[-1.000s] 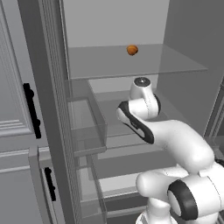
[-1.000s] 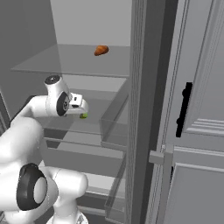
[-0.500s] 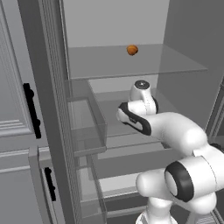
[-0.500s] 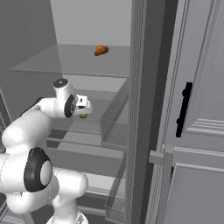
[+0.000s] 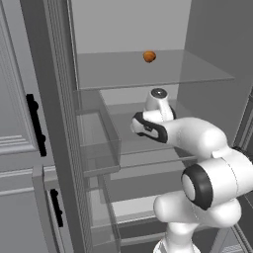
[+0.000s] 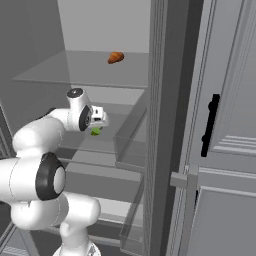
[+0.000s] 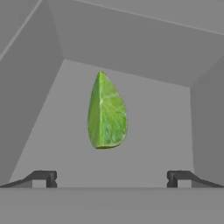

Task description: Grab a lemon wedge from the fridge and one ice cube from the ice bowl, and put them in the glass of lemonade.

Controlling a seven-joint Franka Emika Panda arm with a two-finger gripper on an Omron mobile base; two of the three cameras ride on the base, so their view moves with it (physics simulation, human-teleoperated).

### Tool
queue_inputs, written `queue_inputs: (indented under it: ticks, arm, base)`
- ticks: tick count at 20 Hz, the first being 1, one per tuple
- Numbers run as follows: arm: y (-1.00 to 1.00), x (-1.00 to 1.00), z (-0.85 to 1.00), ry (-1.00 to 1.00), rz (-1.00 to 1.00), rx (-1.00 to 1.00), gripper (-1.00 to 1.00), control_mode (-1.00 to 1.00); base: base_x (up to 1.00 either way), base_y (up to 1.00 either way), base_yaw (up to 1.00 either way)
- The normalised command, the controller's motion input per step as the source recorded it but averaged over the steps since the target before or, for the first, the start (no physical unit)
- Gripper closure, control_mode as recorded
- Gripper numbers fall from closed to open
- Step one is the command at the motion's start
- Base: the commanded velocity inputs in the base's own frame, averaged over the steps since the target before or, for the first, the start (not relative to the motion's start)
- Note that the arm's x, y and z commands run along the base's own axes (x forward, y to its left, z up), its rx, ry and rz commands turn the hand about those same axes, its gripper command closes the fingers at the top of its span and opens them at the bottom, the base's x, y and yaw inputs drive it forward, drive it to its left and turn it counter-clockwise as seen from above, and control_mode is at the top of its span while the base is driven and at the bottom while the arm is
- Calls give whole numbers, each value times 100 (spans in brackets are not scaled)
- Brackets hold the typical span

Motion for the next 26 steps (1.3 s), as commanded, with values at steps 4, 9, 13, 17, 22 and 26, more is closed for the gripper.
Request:
queue_inputs:
  ticks: [4,9,13,17,22,26]
  arm:
    - [0,37,-27,0,5,0,-100,-100]
    - [0,25,0,0,5,0,-100,-100]
    - [11,5,-16,1,2,0,-100,-100]
    - [18,8,-16,0,0,0,-100,-100]
    - [6,8,0,0,0,0,-100,-100]
    - [0,8,0,0,-1,0,-100,-100]
  base:
    - [0,0,0]
    - [0,0,0]
    - [0,0,0]
    - [0,0,0]
    - [0,0,0]
    - [0,0,0]
